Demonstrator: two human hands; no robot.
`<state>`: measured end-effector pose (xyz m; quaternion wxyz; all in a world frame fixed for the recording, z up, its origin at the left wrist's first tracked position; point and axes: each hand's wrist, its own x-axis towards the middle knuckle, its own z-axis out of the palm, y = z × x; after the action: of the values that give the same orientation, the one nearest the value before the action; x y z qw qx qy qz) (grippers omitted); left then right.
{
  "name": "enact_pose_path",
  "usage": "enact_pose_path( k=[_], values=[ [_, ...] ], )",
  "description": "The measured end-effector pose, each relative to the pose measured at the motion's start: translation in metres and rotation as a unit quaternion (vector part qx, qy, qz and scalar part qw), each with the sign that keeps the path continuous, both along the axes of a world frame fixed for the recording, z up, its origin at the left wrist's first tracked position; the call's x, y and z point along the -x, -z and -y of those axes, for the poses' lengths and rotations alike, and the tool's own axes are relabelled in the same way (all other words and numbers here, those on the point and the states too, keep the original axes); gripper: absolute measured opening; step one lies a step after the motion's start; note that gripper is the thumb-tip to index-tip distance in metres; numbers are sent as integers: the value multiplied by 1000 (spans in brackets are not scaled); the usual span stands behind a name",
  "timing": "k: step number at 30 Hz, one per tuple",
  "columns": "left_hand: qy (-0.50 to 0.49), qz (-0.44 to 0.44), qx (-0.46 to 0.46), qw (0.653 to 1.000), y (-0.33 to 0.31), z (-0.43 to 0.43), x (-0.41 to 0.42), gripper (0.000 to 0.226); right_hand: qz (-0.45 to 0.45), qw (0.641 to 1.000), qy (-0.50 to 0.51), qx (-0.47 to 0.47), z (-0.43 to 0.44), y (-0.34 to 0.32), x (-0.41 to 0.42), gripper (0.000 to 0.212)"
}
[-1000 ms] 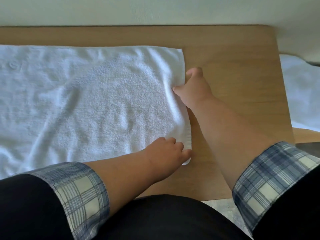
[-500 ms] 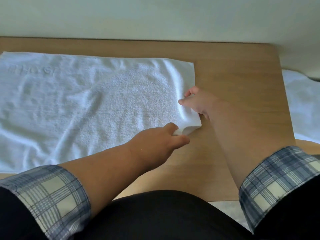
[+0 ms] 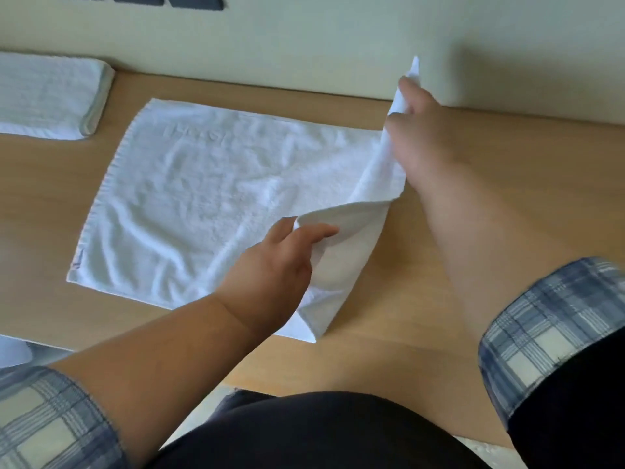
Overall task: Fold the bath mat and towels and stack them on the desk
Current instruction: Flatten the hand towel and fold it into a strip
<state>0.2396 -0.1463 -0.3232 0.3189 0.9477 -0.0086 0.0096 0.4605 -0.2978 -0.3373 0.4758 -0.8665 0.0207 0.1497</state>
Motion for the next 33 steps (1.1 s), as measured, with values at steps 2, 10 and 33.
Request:
enact_pose_path(
  k=[2, 10, 33],
  values=[
    [-33, 16, 10, 999, -1, -21, 11, 65, 52, 998, -31, 1, -40, -3, 5, 56],
    [-110, 22, 116, 987, 7, -113, 60, 58, 120, 988, -89, 33, -192, 7, 42, 72],
    [-525, -223, 335, 750, 77, -338, 110, 61, 28, 991, -130, 12, -437, 78, 75, 61]
  ],
)
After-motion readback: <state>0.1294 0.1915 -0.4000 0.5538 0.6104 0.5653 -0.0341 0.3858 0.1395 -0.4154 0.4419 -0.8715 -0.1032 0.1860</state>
